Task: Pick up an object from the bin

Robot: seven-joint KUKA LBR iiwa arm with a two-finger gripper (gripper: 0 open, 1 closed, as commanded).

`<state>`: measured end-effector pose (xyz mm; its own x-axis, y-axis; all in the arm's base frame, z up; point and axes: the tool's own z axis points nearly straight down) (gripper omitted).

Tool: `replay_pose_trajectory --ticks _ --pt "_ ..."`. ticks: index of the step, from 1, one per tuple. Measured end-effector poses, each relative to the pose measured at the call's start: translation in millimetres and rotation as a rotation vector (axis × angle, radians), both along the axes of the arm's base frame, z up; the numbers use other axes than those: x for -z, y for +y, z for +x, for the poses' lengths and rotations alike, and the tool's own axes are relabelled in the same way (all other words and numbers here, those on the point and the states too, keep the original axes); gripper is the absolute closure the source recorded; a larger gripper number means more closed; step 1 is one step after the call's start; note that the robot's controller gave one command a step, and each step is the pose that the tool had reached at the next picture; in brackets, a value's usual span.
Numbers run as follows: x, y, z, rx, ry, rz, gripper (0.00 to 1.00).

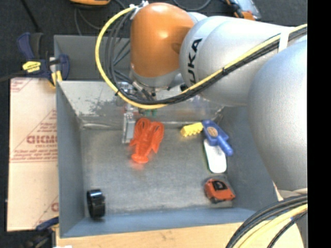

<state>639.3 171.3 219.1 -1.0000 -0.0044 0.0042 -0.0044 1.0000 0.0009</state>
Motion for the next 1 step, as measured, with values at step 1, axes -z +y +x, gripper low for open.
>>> replay_pose_trajectory --ticks 1 --pt "-5.5 -0.9 1.0 0.003 -0.007 0.001 0.0"
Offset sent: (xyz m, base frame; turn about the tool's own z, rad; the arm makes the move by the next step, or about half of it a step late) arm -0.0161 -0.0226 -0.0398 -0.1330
